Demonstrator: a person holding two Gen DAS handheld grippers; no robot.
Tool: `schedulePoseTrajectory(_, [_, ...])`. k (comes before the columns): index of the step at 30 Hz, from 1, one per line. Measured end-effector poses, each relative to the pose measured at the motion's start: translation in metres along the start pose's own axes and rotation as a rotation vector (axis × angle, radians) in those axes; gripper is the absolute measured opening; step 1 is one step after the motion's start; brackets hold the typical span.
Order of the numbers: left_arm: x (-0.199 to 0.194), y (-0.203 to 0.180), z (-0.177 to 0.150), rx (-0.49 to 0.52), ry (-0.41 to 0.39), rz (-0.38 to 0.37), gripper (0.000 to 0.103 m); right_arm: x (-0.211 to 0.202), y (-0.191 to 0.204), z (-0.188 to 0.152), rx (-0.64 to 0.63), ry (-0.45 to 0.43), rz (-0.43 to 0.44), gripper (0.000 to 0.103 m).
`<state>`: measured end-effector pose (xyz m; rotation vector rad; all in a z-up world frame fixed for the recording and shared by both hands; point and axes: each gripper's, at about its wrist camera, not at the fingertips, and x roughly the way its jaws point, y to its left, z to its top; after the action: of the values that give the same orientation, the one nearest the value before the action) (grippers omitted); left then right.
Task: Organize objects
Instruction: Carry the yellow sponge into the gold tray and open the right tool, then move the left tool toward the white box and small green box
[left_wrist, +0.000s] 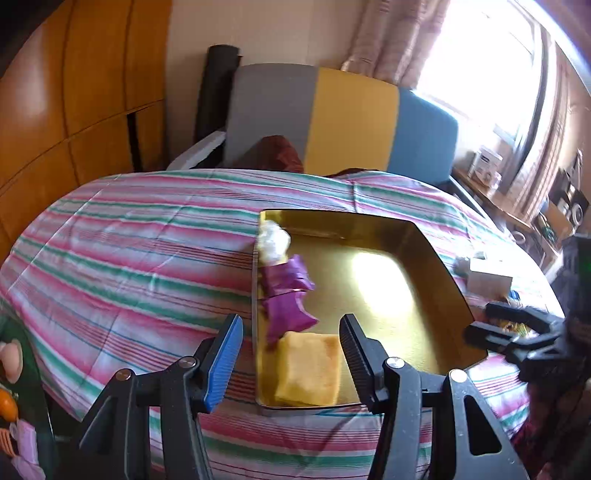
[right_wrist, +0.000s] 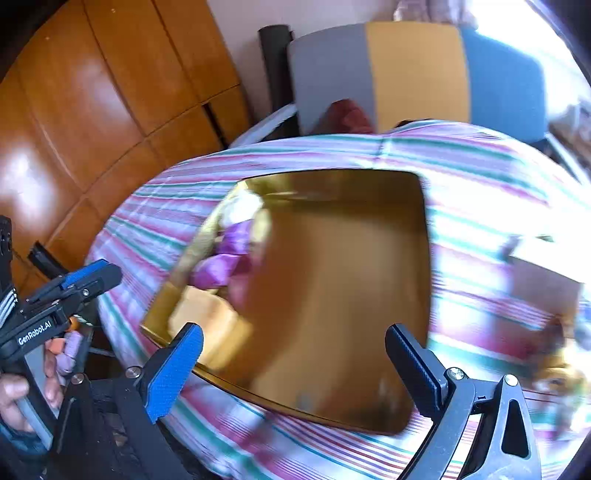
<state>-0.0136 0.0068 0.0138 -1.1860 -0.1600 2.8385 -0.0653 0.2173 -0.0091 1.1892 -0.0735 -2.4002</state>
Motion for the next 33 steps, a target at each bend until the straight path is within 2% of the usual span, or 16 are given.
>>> schedulePoseTrajectory(11, [0.015, -0.053, 0.003, 0.101, 0.031, -0.054, 0.055, -0.077, -0.102, -0.006, 0.114, -0.106, -0.266, 0.1])
schedulePoseTrajectory(18, [0.026, -0.084, 0.002, 0.156, 0.057, -0.088, 0.055, -0.096, -0.178, -0.017, 0.255, -0.169, -0.457, 0.1])
schedulePoseTrajectory(20, [0.03, -0.092, 0.002, 0.169, 0.071, -0.098, 0.055, -0.099, -0.2, -0.023, 0.331, -0.189, -0.475, 0.1])
schedulePoseTrajectory(23, [0.036, -0.105, 0.001, 0.185, 0.088, -0.123, 0.055, -0.107, -0.232, -0.034, 0.498, -0.208, -0.455, 0.1])
schedulePoseTrajectory(26, [0.045, -0.119, 0.002, 0.183, 0.124, -0.17, 0.055, -0.12, -0.246, -0.041, 0.585, -0.254, -0.441, 0.1])
schedulePoseTrajectory(33, [0.06, -0.16, 0.013, 0.181, 0.184, -0.297, 0.055, -0.123, -0.273, -0.06, 0.774, -0.25, -0.386, 0.1])
